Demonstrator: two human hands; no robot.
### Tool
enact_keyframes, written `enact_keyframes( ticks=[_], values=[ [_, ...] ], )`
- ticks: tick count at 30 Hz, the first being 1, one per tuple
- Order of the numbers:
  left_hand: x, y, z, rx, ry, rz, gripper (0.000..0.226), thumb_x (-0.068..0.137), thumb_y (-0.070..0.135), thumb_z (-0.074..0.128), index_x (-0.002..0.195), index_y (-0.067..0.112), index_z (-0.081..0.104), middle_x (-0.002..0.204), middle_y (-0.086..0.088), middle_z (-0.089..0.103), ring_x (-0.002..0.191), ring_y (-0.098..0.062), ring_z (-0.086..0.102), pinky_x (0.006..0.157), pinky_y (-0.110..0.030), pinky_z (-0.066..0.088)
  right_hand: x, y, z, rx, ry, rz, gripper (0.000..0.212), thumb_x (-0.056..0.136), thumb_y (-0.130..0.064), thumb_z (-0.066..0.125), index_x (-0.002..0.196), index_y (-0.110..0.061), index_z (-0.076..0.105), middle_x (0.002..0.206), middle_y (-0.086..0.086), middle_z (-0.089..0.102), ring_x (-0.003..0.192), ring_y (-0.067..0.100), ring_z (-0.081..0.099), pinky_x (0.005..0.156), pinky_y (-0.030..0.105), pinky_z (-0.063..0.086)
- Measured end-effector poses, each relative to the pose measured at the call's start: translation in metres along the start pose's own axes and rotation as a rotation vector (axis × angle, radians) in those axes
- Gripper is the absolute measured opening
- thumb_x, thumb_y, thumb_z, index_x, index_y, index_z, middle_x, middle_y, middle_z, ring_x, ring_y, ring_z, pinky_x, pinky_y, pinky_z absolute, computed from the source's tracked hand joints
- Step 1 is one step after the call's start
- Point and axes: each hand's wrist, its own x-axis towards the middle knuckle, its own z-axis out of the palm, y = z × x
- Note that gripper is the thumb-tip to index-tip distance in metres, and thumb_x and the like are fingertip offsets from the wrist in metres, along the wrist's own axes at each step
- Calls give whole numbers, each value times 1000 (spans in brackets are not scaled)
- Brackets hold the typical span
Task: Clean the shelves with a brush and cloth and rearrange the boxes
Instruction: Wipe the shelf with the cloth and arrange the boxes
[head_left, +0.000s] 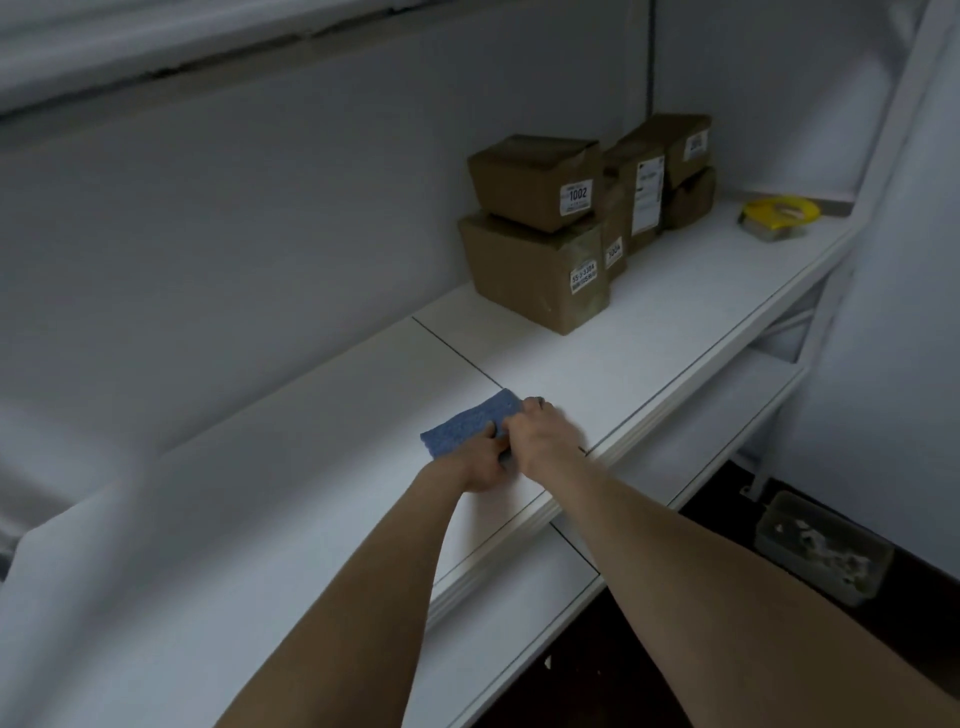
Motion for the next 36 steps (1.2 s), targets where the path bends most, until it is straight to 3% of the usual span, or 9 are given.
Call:
enact_keyframes(
  ticks=[4,12,14,17,21,25,28,31,36],
  values=[
    [23,0,-12,-53,-7,6,43,100,18,39,142,10,35,150,-12,25,138,-31,28,115,-37,21,20,6,-6,2,-13,-8,44,92,-22,57,136,-20,51,148,6,26,136,25,27,102,34,37],
    [79,-7,-45,118,56,34,43,100,20,39,141,11,40,139,-12,47,125,-24,46,108,-37,34,79,13,-19,94,-80,23,34,98,-16,49,130,-8,54,133,11,52,116,28,55,89,34,46],
    [93,-10,-54,133,81,22,45,100,23,39,144,13,37,140,-10,48,128,-21,44,110,-35,33,98,14,-24,140,-98,35,34,98,-15,47,130,-8,54,131,11,54,118,28,54,90,31,45],
    [110,-13,-64,78,42,-5,50,101,26,39,148,13,29,146,-9,41,136,-20,36,114,-32,27,118,15,-29,140,-104,0,37,97,-14,47,134,-10,53,138,9,50,126,27,48,104,33,40],
    [125,-10,-74,106,75,-77,43,102,23,36,143,12,39,138,-14,50,127,-27,47,109,-38,37,135,29,-27,41,-69,-101,41,97,-15,43,138,-12,47,144,5,43,131,22,42,89,19,29],
    [125,-3,-92,129,-32,-78,39,97,6,40,134,8,50,134,-14,54,123,-29,50,102,-33,38,138,36,-47,107,-130,-75,34,93,-13,51,126,-9,57,127,12,54,114,29,54,86,35,46],
    [124,7,-104,5,-93,-146,39,93,9,48,132,8,54,133,-12,53,121,-27,50,99,-31,41,138,48,-61,57,-184,-107,31,88,-12,55,118,-7,61,111,11,57,104,30,58,76,32,44],
    [126,22,-106,-284,-192,-302,46,88,11,58,134,8,51,137,-13,50,125,-26,49,97,-37,49,142,65,-78,0,-345,-178,21,82,-17,69,95,-1,67,81,10,59,84,23,57,77,30,49],
    [137,60,-106,-331,-306,-364,59,80,26,71,132,10,50,134,-13,51,120,-22,51,85,-35,57,141,109,-99,91,-613,-229,40,79,-15,76,118,-7,67,78,5,61,73,20,56,67,29,48]
  ],
)
